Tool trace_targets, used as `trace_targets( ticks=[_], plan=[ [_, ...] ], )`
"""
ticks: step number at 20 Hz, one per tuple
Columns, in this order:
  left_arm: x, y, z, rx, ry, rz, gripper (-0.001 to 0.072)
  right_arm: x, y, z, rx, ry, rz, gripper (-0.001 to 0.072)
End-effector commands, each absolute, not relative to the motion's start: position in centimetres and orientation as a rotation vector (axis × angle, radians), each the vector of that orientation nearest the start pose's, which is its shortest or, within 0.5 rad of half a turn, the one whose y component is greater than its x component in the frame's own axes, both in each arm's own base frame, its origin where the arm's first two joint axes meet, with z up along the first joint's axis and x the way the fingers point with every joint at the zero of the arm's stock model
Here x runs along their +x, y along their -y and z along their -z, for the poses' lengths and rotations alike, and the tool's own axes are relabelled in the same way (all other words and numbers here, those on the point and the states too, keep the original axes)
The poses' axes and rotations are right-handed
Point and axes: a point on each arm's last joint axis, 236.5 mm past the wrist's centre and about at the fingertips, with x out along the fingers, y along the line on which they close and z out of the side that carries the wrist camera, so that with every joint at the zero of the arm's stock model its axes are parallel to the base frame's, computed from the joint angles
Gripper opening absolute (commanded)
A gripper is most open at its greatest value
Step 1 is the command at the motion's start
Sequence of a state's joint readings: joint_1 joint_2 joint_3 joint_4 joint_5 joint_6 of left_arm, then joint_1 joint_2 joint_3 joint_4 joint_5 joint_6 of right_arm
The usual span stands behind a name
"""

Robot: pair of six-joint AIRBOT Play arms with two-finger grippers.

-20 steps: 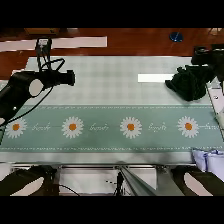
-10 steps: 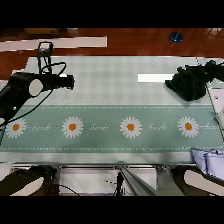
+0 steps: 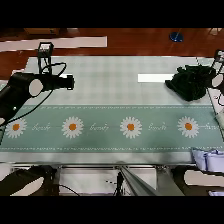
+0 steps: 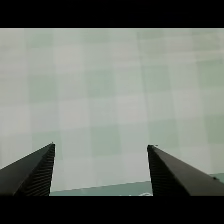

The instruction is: Fold the shirts.

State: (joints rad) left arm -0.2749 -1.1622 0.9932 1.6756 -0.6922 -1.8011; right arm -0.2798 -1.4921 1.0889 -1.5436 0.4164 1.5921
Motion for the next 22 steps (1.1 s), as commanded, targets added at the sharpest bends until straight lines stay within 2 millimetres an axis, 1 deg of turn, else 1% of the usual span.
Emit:
trace_targets(
  ticks=[1,3,5,6,8,9,10,11,12,13,14,16,17,18,19,20,21,22],
  plan=[
    [42.2,10.3,-4.2,0.007,-0.860,0.131,0.0677,49.1,14.9,4.9,0.037,-0.847,0.266,0.0580],
    [42.2,10.3,-4.3,0.007,-0.859,0.131,0.0676,48.4,15.3,6.9,-0.012,-0.908,0.261,0.0567],
    [42.2,10.3,-4.3,0.007,-0.859,0.131,0.0676,47.8,15.1,9.2,-0.002,-0.963,0.259,0.0478],
    [42.2,10.3,-4.3,0.007,-0.859,0.131,0.0676,47.5,15.1,10.3,0.012,-0.988,0.262,0.0413],
    [42.2,10.3,-4.3,0.007,-0.859,0.131,0.0676,46.5,14.7,11.6,0.046,-1.043,0.266,0.0062],
    [42.3,10.3,-4.3,0.006,-0.855,0.132,0.0675,46.1,14.3,11.7,0.075,-1.064,0.268,0.0032],
    [42.4,10.3,-4.5,0.005,-0.848,0.133,0.0675,45.9,14.1,11.1,0.094,-1.080,0.270,0.0031],
    [42.5,10.4,-4.7,0.004,-0.842,0.134,0.0675,45.8,14.2,9.9,0.095,-1.083,0.274,0.0031],
    [42.8,10.4,-5.2,0.003,-0.832,0.135,0.0675,45.9,14.3,7.8,0.086,-1.066,0.275,0.0030],
    [43.0,10.5,-5.9,0.000,-0.819,0.136,0.0675,46.2,14.4,5.2,0.063,-1.034,0.270,0.0029],
    [43.4,10.6,-7.2,-0.005,-0.797,0.137,0.0676,46.7,14.6,1.5,0.038,-0.971,0.267,0.0029],
    [44.1,10.7,-10.6,-0.016,-0.746,0.139,0.0675,47.5,14.3,-7.6,0.026,-0.777,0.267,0.0029],
    [44.4,10.7,-12.5,-0.021,-0.721,0.139,0.0675,47.5,13.8,-12.5,0.031,-0.668,0.261,0.0029],
    [44.4,10.7,-14.8,-0.028,-0.692,0.139,0.0675,47.0,13.0,-18.0,0.039,-0.541,0.244,0.0029],
    [44.3,10.6,-17.0,-0.035,-0.665,0.139,0.0675,46.1,11.9,-23.2,0.048,-0.421,0.221,0.0029],
    [44.0,10.5,-19.6,-0.043,-0.633,0.139,0.0675,44.7,10.7,-28.5,0.059,-0.292,0.194,0.0030],
    [43.5,10.3,-22.0,-0.038,-0.598,0.144,0.0675,43.1,9.5,-33.0,0.076,-0.183,0.167,0.0030],
    [42.8,10.0,-24.6,-0.021,-0.556,0.153,0.0675,41.1,8.3,-37.1,0.100,-0.085,0.141,0.0030]
  ],
)
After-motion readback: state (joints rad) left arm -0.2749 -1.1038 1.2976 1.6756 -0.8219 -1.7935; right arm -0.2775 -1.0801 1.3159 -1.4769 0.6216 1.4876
